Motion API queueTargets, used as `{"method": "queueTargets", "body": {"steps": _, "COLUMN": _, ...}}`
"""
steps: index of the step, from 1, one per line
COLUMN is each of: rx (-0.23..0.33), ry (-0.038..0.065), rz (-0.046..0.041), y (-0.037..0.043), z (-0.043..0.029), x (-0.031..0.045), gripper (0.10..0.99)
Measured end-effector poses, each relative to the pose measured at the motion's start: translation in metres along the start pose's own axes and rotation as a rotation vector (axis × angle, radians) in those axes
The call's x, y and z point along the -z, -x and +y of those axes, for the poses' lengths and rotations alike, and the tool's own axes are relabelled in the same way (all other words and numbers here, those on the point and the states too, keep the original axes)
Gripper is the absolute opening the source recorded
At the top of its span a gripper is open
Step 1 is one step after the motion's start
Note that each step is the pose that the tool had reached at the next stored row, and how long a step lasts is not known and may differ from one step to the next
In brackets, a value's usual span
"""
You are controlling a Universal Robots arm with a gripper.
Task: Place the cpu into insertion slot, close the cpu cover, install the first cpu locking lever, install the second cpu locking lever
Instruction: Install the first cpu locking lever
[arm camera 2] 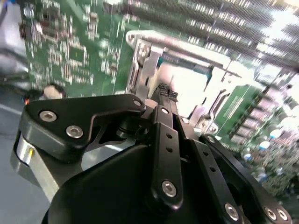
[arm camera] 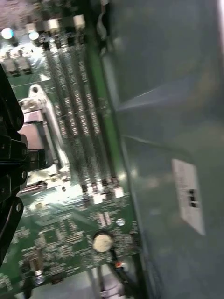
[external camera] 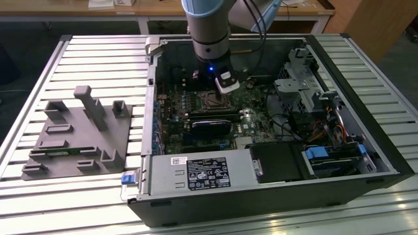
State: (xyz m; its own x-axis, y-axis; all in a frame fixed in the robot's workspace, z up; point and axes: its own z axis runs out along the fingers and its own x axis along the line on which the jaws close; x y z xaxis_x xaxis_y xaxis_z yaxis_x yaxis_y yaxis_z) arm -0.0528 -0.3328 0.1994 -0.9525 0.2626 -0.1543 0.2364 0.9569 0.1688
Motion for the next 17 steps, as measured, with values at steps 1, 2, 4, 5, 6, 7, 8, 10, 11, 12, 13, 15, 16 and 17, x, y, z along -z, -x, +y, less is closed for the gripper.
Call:
{"method": "queueTargets", "body": {"steps": 1, "rx": 0.002, "ry": -0.014, "rz": -0.0036, "y": 0.0002, "z": 0.0, "x": 0.0, "gripper": 0.106}}
{"method": "queueTargets", "body": {"steps": 2, "rx": 0.004, "ry": -0.021, "rz": -0.0053, "y": 0.0002, "z": 0.0, "x": 0.0, "gripper": 0.106}}
{"method": "queueTargets", "body": {"steps": 4, "rx": 0.004, "ry": -0.022, "rz": -0.0054, "y": 0.0003, "z": 0.0, "x": 0.0, "gripper": 0.106}}
{"method": "queueTargets", "body": {"steps": 5, "rx": 0.004, "ry": -0.022, "rz": -0.0051, "y": 0.0003, "z": 0.0, "x": -0.0001, "gripper": 0.106}}
{"method": "queueTargets", "body": {"steps": 6, "rx": 0.004, "ry": -0.022, "rz": -0.0048, "y": 0.0003, "z": 0.0001, "x": -0.0001, "gripper": 0.106}}
{"method": "queueTargets", "body": {"steps": 7, "rx": 0.004, "ry": -0.022, "rz": -0.0045, "y": 0.0003, "z": 0.0001, "x": -0.0001, "gripper": 0.106}}
{"method": "queueTargets", "body": {"steps": 8, "rx": 0.004, "ry": -0.022, "rz": -0.0043, "y": 0.0003, "z": 0.0001, "x": -0.0001, "gripper": 0.106}}
{"method": "queueTargets", "body": {"steps": 10, "rx": 0.004, "ry": -0.022, "rz": -0.0042, "y": 0.0006, "z": 0.0004, "x": 0.0014, "gripper": 0.106}}
{"method": "queueTargets", "body": {"steps": 11, "rx": 0.004, "ry": -0.022, "rz": -0.0043, "y": 0.0009, "z": 0.0007, "x": 0.0033, "gripper": 0.106}}
{"method": "queueTargets", "body": {"steps": 12, "rx": 0.004, "ry": -0.022, "rz": -0.0043, "y": 0.0013, "z": 0.0011, "x": 0.0055, "gripper": 0.106}}
{"method": "queueTargets", "body": {"steps": 13, "rx": 0.004, "ry": -0.022, "rz": -0.0043, "y": 0.0017, "z": 0.0015, "x": 0.008, "gripper": 0.106}}
{"method": "queueTargets", "body": {"steps": 15, "rx": 0.004, "ry": -0.022, "rz": -0.0043, "y": 0.0023, "z": 0.0022, "x": 0.0121, "gripper": 0.106}}
{"method": "queueTargets", "body": {"steps": 16, "rx": 0.004, "ry": -0.022, "rz": -0.0043, "y": 0.0024, "z": 0.0024, "x": 0.013, "gripper": 0.106}}
{"method": "queueTargets", "body": {"steps": 17, "rx": 0.004, "ry": -0.022, "rz": -0.0043, "y": 0.0025, "z": 0.0024, "x": 0.013, "gripper": 0.106}}
